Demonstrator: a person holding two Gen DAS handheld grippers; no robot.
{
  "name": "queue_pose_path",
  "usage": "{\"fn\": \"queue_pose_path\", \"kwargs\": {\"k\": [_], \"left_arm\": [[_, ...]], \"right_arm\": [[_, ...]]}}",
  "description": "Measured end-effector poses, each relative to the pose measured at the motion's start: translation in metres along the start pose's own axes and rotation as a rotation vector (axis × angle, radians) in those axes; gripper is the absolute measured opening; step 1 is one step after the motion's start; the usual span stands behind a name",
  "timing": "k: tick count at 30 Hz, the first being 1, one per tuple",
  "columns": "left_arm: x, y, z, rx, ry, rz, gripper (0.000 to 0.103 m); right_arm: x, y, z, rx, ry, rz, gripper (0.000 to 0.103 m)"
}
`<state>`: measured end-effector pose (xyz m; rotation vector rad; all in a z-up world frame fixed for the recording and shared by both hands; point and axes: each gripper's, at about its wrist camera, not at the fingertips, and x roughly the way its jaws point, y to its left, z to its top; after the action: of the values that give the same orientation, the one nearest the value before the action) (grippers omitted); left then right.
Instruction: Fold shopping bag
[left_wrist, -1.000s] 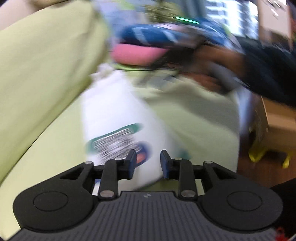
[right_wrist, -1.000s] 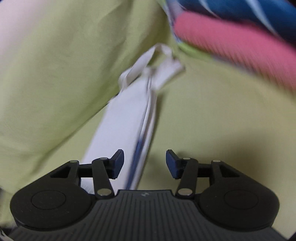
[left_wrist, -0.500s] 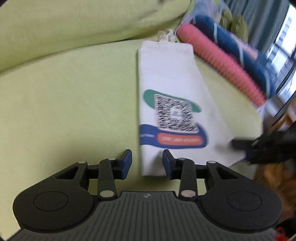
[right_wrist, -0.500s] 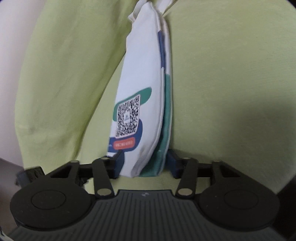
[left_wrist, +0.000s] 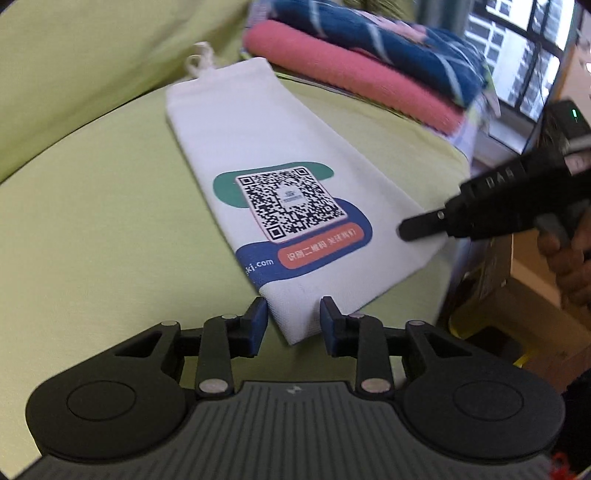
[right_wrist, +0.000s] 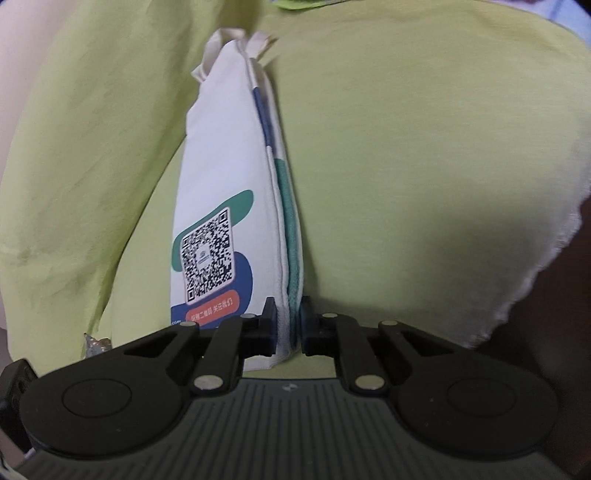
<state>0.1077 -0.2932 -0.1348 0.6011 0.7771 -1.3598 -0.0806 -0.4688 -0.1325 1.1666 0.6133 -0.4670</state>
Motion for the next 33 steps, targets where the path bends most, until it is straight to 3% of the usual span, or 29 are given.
{"fn": "queue_pose_path", "kwargs": {"k": [5, 8, 10, 11, 13, 16, 20, 21, 22, 25, 27, 28, 29, 31, 33], "left_arm": [[-0.019, -0.002, 0.004, 0.080, -0.012, 0.070, 0.034], [-0.039, -0.003, 0.011, 0.182, -0.067, 0.149, 0.034], [-0.041, -0.010, 0.016, 0.247, -0.088, 0.164, 0.033], [-0.038, -0.014, 0.017, 0.280, -0.083, 0.165, 0.022], [-0.020, -0.020, 0.019, 0.335, -0.026, 0.180, 0.002], [0.008, -0.025, 0.011, 0.415, 0.032, 0.208, 0.000], [0.012, -0.030, 0.008, 0.523, 0.031, 0.213, 0.000], [0.011, -0.033, 0.006, 0.572, 0.044, 0.226, 0.000], [0.010, -0.036, 0.004, 0.619, 0.058, 0.246, 0.000], [0.003, -0.044, -0.003, 0.746, 0.107, 0.334, 0.013], [-0.010, -0.048, -0.010, 0.792, 0.079, 0.369, 0.013], [-0.016, -0.051, -0.015, 0.819, 0.051, 0.380, 0.020], [-0.021, -0.054, -0.023, 0.867, 0.024, 0.395, 0.038], [-0.021, -0.056, -0.040, 0.971, 0.006, 0.408, 0.046], [-0.019, -0.058, -0.058, 1.071, -0.002, 0.415, 0.046]], "right_arm": [[-0.014, 0.003, 0.000, -0.032, 0.005, -0.012, 0.018], [-0.025, 0.027, -0.005, -0.246, -0.100, -0.087, 0.018], [-0.028, 0.045, -0.012, -0.434, -0.161, -0.121, 0.017], [-0.028, 0.054, -0.015, -0.528, -0.180, -0.127, 0.012], [-0.021, 0.063, -0.022, -0.670, -0.183, -0.112, 0.007], [0.006, 0.064, -0.027, -0.814, -0.113, -0.175, 0.003], [0.009, 0.065, -0.035, -0.961, -0.122, -0.218, 0.000], [0.008, 0.069, -0.036, -0.989, -0.122, -0.240, 0.002], [0.004, 0.072, -0.038, -1.015, -0.128, -0.269, 0.010], [-0.022, 0.074, -0.050, -1.063, -0.217, -0.292, 0.016], [-0.037, 0.069, -0.063, -1.113, -0.273, -0.296, 0.031], [-0.042, 0.067, -0.071, -1.158, -0.293, -0.308, 0.047], [-0.042, 0.065, -0.080, -1.214, -0.295, -0.341, 0.055], [-0.042, 0.060, -0.094, -1.322, -0.284, -0.391, 0.052], [-0.038, 0.055, -0.104, -1.419, -0.279, -0.406, 0.044]]}}
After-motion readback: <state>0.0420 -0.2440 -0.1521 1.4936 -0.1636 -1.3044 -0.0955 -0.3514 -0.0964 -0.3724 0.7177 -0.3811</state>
